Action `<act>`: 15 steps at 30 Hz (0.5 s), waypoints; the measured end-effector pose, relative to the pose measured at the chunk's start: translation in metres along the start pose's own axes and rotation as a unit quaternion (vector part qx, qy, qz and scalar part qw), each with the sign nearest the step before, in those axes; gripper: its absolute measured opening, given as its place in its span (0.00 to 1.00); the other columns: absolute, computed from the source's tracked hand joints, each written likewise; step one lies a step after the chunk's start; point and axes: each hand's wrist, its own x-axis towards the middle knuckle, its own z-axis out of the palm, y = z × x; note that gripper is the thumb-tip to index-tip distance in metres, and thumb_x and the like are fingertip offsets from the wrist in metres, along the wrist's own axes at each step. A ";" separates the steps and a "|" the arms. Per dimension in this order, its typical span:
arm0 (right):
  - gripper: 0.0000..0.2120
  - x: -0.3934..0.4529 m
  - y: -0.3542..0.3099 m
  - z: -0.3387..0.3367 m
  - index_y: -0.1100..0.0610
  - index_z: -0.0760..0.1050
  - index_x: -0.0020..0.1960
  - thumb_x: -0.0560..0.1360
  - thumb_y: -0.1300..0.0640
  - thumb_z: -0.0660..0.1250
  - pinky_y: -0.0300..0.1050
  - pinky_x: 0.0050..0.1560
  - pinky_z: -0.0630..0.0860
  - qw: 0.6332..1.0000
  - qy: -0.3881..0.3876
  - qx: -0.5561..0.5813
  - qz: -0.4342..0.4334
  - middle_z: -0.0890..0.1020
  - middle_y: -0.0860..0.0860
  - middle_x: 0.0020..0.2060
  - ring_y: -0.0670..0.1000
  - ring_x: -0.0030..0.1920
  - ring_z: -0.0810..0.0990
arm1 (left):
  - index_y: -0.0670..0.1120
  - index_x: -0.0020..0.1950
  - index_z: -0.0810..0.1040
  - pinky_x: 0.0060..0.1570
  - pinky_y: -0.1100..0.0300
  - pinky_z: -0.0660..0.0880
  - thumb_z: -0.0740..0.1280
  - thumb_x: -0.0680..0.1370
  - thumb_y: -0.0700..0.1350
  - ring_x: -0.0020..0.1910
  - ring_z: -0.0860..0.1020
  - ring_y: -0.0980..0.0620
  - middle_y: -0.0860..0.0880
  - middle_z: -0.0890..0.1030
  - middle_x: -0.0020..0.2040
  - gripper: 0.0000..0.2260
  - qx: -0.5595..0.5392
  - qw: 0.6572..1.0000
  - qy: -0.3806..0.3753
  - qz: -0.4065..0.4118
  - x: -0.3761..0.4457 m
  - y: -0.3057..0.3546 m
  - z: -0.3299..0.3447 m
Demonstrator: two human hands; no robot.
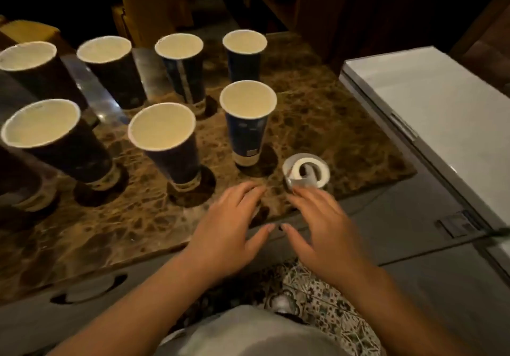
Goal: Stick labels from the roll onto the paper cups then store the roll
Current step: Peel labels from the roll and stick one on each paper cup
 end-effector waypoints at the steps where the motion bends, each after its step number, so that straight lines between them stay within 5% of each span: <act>1: 0.23 -0.001 0.012 -0.005 0.57 0.75 0.65 0.75 0.45 0.63 0.43 0.68 0.65 1.000 0.029 0.007 -0.007 0.77 0.52 0.65 0.51 0.68 0.70 | 0.48 0.75 0.65 0.70 0.54 0.67 0.63 0.76 0.59 0.71 0.66 0.51 0.50 0.68 0.72 0.29 -0.002 1.000 0.007 0.003 0.013 0.009 0.005; 5: 0.19 0.007 0.053 -0.018 0.58 0.77 0.63 0.74 0.51 0.67 0.39 0.66 0.65 0.997 0.076 0.028 -0.017 0.79 0.52 0.61 0.52 0.64 0.73 | 0.50 0.74 0.65 0.68 0.49 0.68 0.67 0.76 0.55 0.71 0.65 0.48 0.48 0.68 0.72 0.28 0.023 0.999 0.020 0.013 0.058 0.026 0.022; 9: 0.23 0.029 0.076 -0.029 0.55 0.73 0.67 0.73 0.50 0.69 0.31 0.65 0.59 0.996 0.025 0.084 0.011 0.76 0.48 0.64 0.48 0.66 0.69 | 0.51 0.58 0.80 0.66 0.43 0.67 0.69 0.76 0.49 0.69 0.66 0.46 0.48 0.72 0.69 0.12 0.008 0.999 0.028 -0.034 0.080 0.035 0.028; 15: 0.25 0.064 0.087 -0.045 0.47 0.69 0.70 0.74 0.50 0.70 0.34 0.57 0.68 0.963 -0.075 0.244 0.080 0.73 0.40 0.61 0.39 0.60 0.71 | 0.48 0.52 0.83 0.62 0.56 0.71 0.68 0.78 0.43 0.60 0.74 0.56 0.55 0.80 0.56 0.05 -0.202 0.976 0.054 -0.069 0.086 0.051 0.024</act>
